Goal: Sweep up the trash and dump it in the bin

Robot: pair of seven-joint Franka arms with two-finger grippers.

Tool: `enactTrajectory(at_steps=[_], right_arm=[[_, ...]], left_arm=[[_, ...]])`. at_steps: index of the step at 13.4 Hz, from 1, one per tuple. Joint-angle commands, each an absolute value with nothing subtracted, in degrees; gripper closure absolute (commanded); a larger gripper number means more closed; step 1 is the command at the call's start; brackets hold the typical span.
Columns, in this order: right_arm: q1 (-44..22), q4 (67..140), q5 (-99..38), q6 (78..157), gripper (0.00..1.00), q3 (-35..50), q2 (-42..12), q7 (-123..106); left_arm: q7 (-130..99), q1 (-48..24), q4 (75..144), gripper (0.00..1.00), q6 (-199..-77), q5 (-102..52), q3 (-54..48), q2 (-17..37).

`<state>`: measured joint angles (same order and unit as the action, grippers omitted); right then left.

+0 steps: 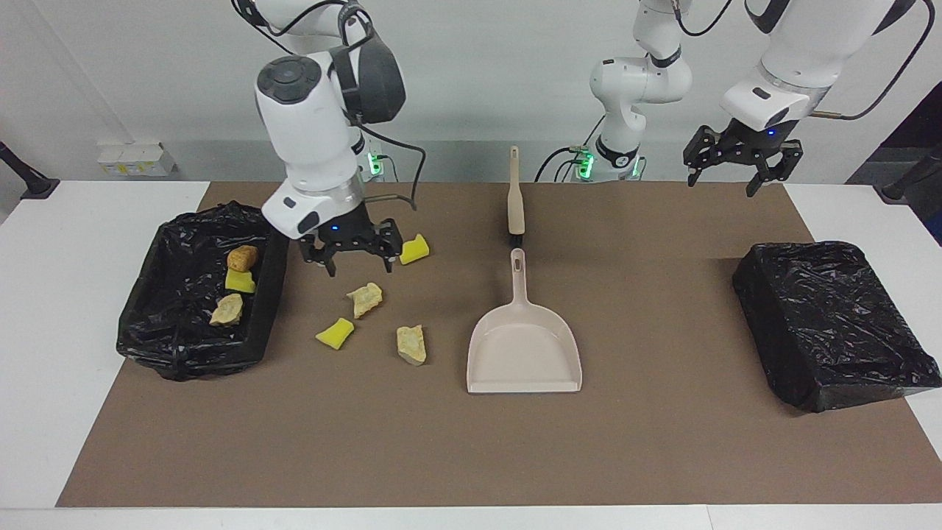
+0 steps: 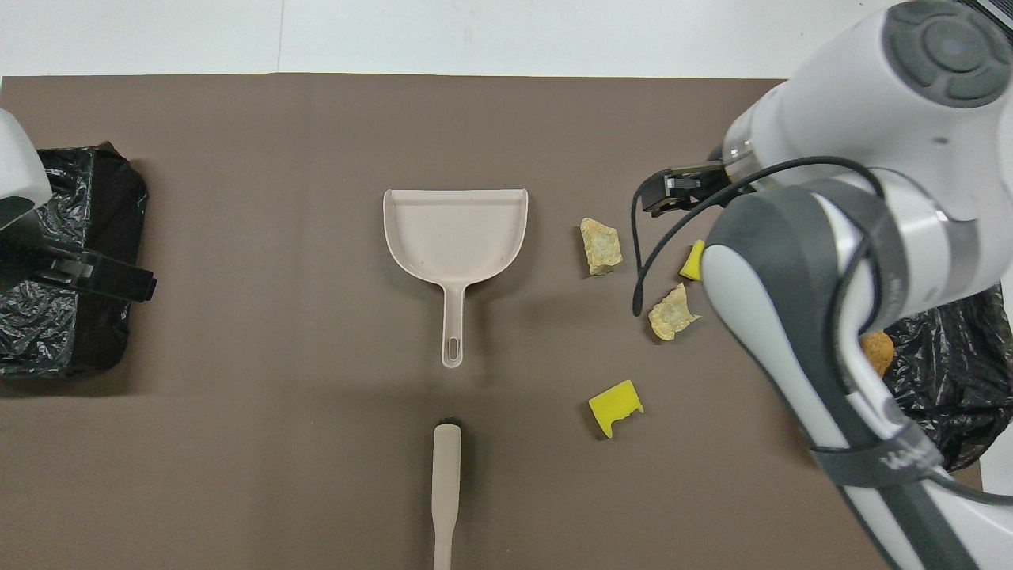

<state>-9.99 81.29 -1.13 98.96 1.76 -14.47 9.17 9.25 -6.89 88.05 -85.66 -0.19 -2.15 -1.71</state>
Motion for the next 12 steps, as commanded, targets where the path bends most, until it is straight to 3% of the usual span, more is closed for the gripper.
enactTrajectory(at_steps=[1,3,5,8,12], right_arm=[[-4.1,82.4,-0.8,96.7,0.00,2.5,-11.9,1.8],[-1.5,82.4,-0.8,94.9,0.00,0.8,-10.1,-2.1],[-3.6,82.4,-1.3,92.1,0.00,-6.2,-7.8,-3.3],[-4.4,82.9,-1.7,88.0,0.00,-9.1,-4.1,-2.9],[-3.4,84.8,-1.7,87.6,0.00,-8.9,-2.5,-4.5]], left_arm=[[6.8,-9.6,90.3,0.00,-86.2,-0.4,-2.6,-3.5],[1.5,-13.2,93.9,0.00,-91.6,-1.1,-2.9,-3.7],[-5.6,-19.6,99.8,0.00,-98.1,-1.3,-2.9,-3.4],[-13.0,-25.4,105.5,0.00,-109.1,-2.1,-2.9,-2.0],[-24.0,-32.7,106.2,0.00,-121.3,-2.1,-2.9,9.7]])
